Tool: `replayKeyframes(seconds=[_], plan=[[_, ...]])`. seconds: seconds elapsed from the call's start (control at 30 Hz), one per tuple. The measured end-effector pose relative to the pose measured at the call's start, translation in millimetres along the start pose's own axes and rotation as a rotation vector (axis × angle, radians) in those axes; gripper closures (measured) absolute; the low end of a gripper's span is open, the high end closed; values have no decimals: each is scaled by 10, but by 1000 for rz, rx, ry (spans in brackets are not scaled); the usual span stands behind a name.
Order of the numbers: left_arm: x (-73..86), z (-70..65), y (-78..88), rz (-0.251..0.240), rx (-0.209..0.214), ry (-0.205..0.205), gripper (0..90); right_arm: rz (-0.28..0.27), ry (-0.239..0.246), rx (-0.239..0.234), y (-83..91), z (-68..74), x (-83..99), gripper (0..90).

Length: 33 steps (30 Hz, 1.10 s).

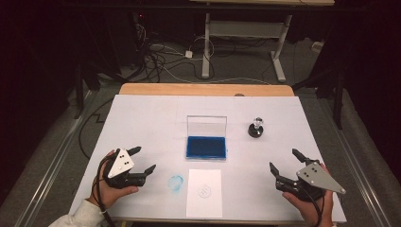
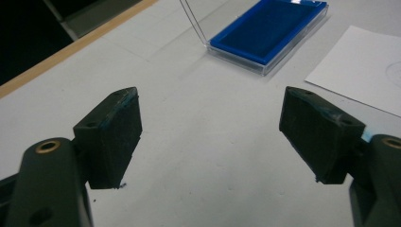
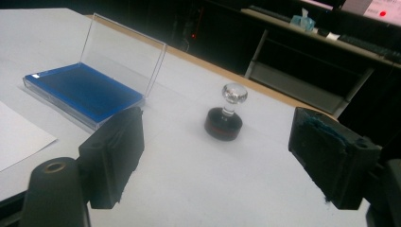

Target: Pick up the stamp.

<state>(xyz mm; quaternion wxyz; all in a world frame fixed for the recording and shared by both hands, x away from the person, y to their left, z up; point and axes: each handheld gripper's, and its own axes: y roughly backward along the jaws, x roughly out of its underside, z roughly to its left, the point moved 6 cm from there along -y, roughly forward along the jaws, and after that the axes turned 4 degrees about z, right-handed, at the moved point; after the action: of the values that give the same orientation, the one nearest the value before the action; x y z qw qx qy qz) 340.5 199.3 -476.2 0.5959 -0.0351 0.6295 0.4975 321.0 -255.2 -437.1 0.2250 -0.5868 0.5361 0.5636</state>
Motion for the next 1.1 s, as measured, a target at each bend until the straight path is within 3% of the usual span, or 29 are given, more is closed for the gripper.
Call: replayKeyframes(seconds=[0.33, 0.5, 0.6, 0.7, 0.83, 1.1], plan=[[10, -78, -85, 20, 14, -31, 219, 37, 6, 3, -55, -4, 31, 187], [15, -83, -87, 22, 15, -21, 219, 125, 22, -31, -190, -56, 73, 185], [21, -92, -100, 30, 18, -20, 219, 181, -4, -48, -301, -164, 76, 194], [24, -92, -117, 33, 22, -18, 219, 200, -30, -50, -374, -258, 27, 192], [41, -106, -137, 49, 41, -8, 218, 197, -21, -45, -465, -324, -85, 189], [46, -108, -140, 50, 39, -5, 218, 267, -57, -101, -836, -419, -300, 211]])
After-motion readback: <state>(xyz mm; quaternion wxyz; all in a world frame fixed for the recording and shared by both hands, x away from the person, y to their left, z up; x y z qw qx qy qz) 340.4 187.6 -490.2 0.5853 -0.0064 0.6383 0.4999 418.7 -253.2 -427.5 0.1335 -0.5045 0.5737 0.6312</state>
